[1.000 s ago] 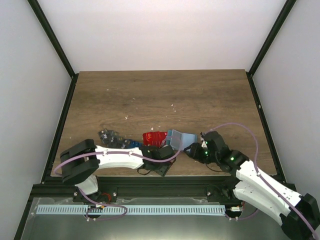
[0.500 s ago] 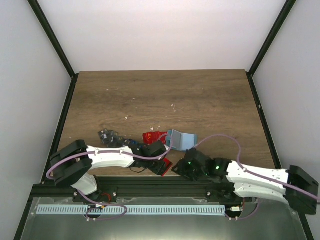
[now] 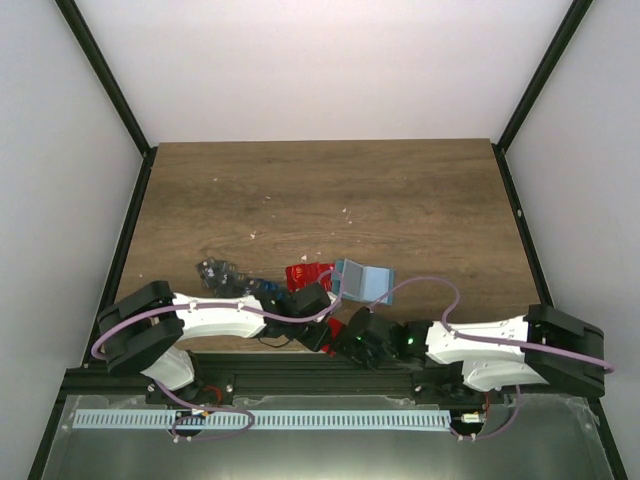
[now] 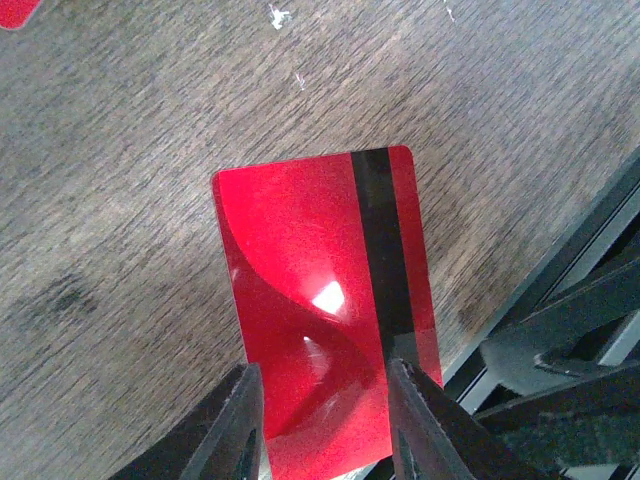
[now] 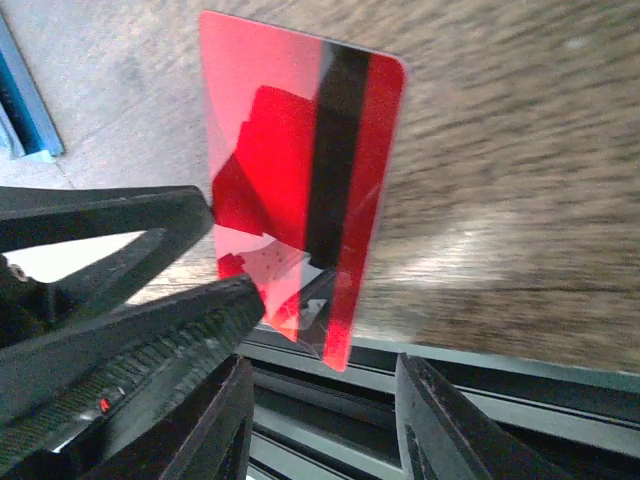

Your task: Put the credit cards into the card holder

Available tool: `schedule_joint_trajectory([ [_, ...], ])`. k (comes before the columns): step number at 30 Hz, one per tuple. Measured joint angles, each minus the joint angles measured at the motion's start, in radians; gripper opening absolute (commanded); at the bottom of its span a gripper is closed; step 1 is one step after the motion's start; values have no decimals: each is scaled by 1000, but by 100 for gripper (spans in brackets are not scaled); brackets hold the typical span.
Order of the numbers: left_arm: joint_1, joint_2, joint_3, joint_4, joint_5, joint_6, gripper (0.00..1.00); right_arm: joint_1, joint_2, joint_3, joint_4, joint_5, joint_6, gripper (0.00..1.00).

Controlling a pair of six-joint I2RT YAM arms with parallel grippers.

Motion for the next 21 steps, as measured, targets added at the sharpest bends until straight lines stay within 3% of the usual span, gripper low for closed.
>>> schedule_joint_trajectory([
  [21,5,1,-26,50,49,-8,24,6,108,-48,195,0,45,37],
])
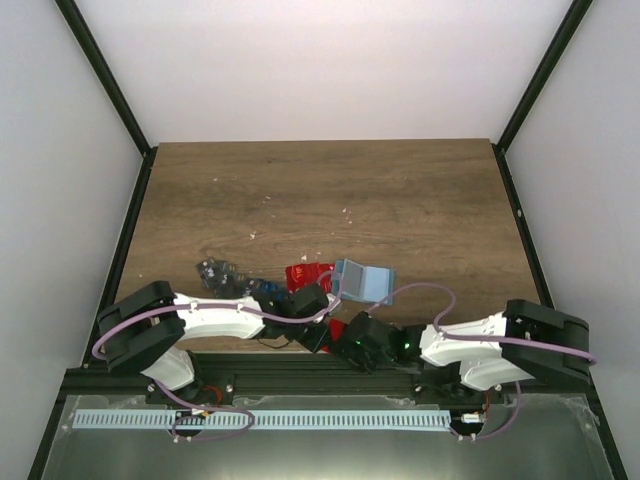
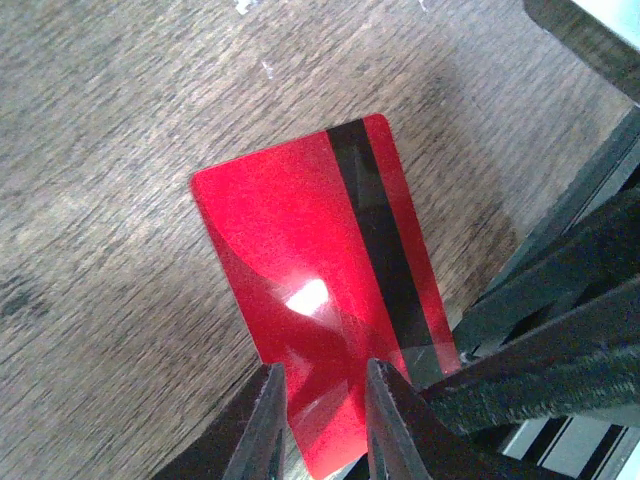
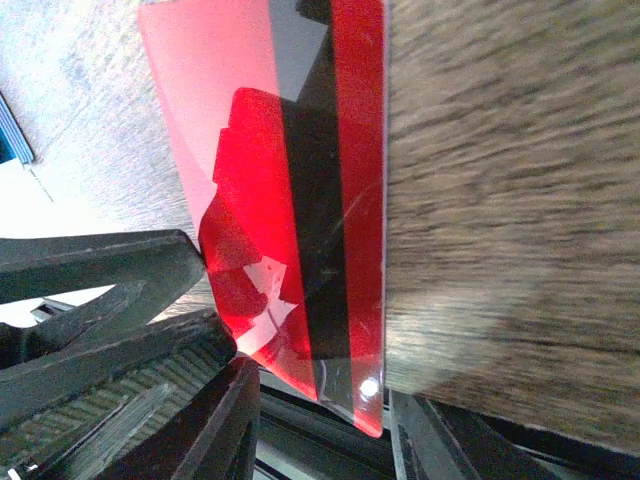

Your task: Put the credit cards into the card holder

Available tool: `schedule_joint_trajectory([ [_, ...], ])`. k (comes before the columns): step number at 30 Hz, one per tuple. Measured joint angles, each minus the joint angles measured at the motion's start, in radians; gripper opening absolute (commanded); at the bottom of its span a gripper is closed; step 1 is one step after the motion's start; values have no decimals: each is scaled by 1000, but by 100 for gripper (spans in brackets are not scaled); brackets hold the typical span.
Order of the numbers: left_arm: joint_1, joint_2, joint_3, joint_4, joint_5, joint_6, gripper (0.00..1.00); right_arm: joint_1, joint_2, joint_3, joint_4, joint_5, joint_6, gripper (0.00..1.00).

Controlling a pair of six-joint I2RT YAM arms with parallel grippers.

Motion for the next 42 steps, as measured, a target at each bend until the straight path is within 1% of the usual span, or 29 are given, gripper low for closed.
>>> schedule_joint_trajectory([
  [4,0,0,-7,12,21,-3,22,1,-1,-29,50,3,0,30],
  [10,0,0,-11,19,37,-10,21,2,-24,-49,55,12,8,12],
  [14,0,-2,-11,16,35,-15,22,3,-58,-53,38,16,5,1],
  [17,0,-14,-10,-14,26,-19,25,3,-101,-49,37,31,0,1],
  [20,3,-50,11,-77,5,-24,27,2,-161,-40,0,53,-11,1],
  [22,15,-97,36,-116,-6,-27,29,-7,-223,-39,-50,73,-32,1],
  [25,64,-185,97,-163,-23,-27,33,-44,-335,-25,-119,90,-102,1],
  [28,124,-257,146,-190,-38,-23,35,-129,-424,6,-162,70,-211,1],
  [30,171,-303,174,-207,-43,-17,36,-237,-471,29,-167,18,-311,1],
  [33,238,-336,196,-215,-32,-9,37,-404,-497,51,-165,-82,-451,1],
  [35,286,-342,202,-214,-6,-2,38,-505,-489,70,-166,-159,-546,1],
  [38,363,-342,203,-200,56,11,41,-609,-452,106,-149,-274,-671,1],
  [42,444,-340,203,-148,188,19,44,-708,-400,123,-85,-448,-797,1],
])
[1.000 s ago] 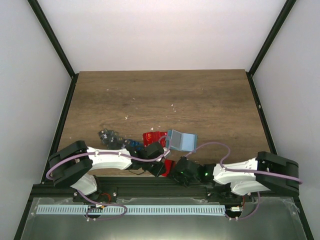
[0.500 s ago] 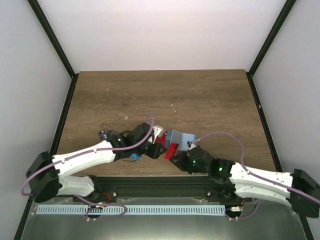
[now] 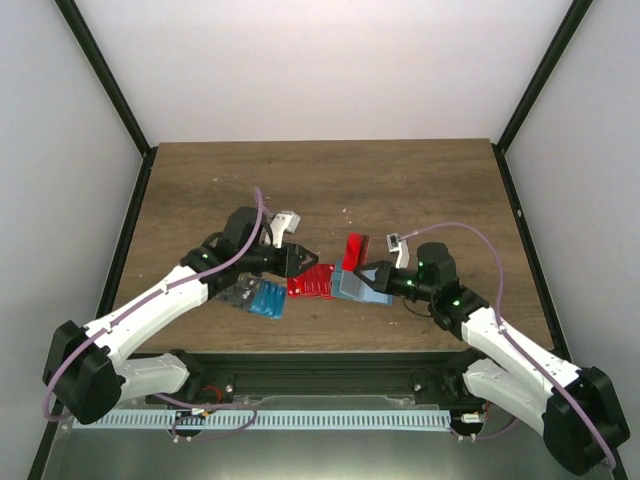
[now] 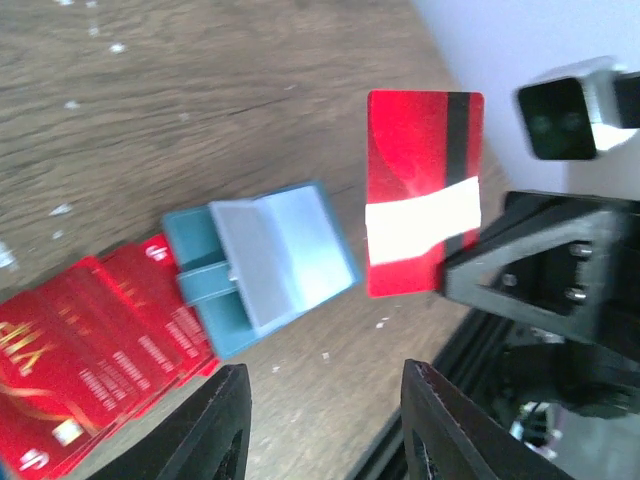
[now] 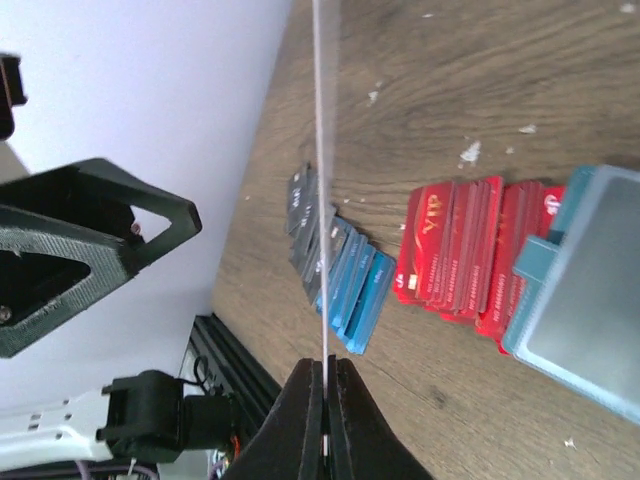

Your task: Put the credit cards into the card holder

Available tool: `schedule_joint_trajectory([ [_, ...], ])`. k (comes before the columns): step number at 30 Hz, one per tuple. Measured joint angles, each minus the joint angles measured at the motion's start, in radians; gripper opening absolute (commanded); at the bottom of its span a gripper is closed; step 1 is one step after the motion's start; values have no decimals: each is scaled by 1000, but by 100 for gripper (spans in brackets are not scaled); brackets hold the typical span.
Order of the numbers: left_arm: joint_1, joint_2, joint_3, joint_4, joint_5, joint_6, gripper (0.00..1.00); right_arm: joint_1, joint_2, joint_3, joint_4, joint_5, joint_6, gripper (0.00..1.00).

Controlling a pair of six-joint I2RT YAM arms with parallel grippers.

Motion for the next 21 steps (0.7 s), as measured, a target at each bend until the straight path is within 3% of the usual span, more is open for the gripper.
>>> schedule_joint_trajectory([
  [8,35,1,-14,164,264,-7,46,-83,22,-1,149,-280,-102,1],
  [21,37,1,-80,373,454,-88,37,-85,-4,-19,357,-485,-87,1],
])
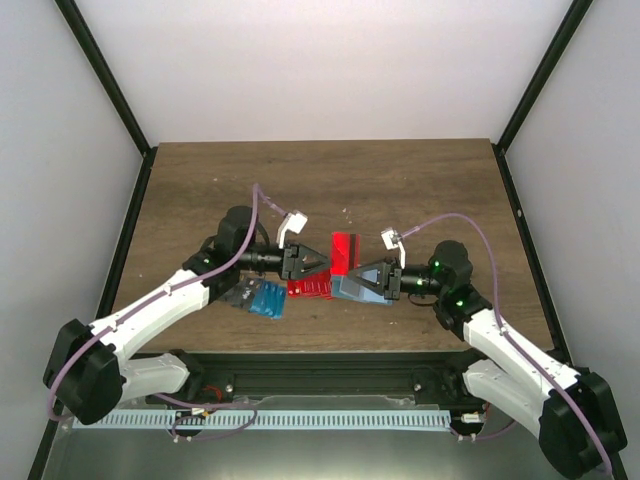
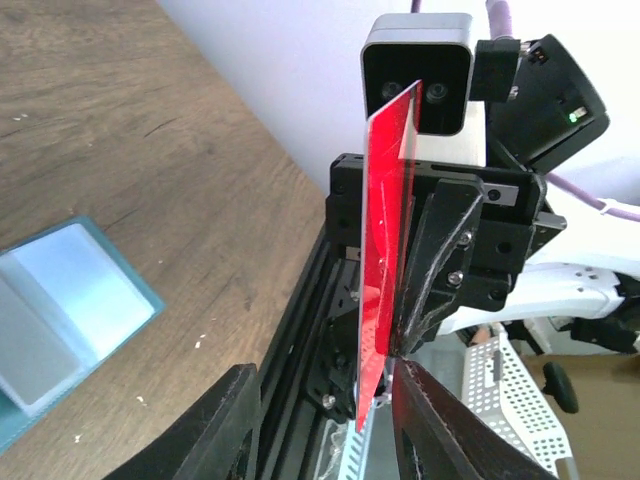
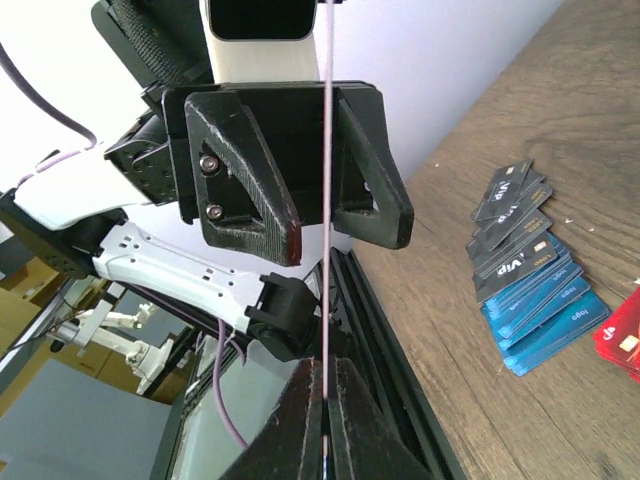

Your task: Put the credit cards into the card holder

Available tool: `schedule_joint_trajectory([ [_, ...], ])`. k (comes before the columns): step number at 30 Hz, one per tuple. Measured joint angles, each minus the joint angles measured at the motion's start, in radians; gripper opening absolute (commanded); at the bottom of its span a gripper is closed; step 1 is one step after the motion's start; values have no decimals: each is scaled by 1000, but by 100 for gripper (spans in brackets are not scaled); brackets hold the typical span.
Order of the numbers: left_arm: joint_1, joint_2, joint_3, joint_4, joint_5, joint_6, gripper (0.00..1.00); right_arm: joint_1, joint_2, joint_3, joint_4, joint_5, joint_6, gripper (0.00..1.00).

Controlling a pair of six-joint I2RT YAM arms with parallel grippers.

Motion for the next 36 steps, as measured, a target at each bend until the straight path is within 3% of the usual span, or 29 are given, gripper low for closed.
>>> schedule_joint_trajectory([
  [10,0,22,-10,117,46,-59,23,0,20,0,50,-56,18,1],
  [16,-8,44,-12,160,57,-87,4,0,38,-1,56,-75,21,1],
  [18,-11,47,-13,168,59,-98,4,-1,38,-2,55,-77,21,1],
  [19,-11,47,-13,175,64,-103,4,-4,39,-2,53,-77,21,3],
  [24,-20,46,-27,208,54,-118,4,-7,37,0,-8,-50,-5,39],
  [27,-23,46,-42,190,23,-118,4,-7,35,23,-142,50,-50,51],
  [36,-23,100,-45,107,-79,-91,4,-8,-23,115,-547,588,-63,61],
])
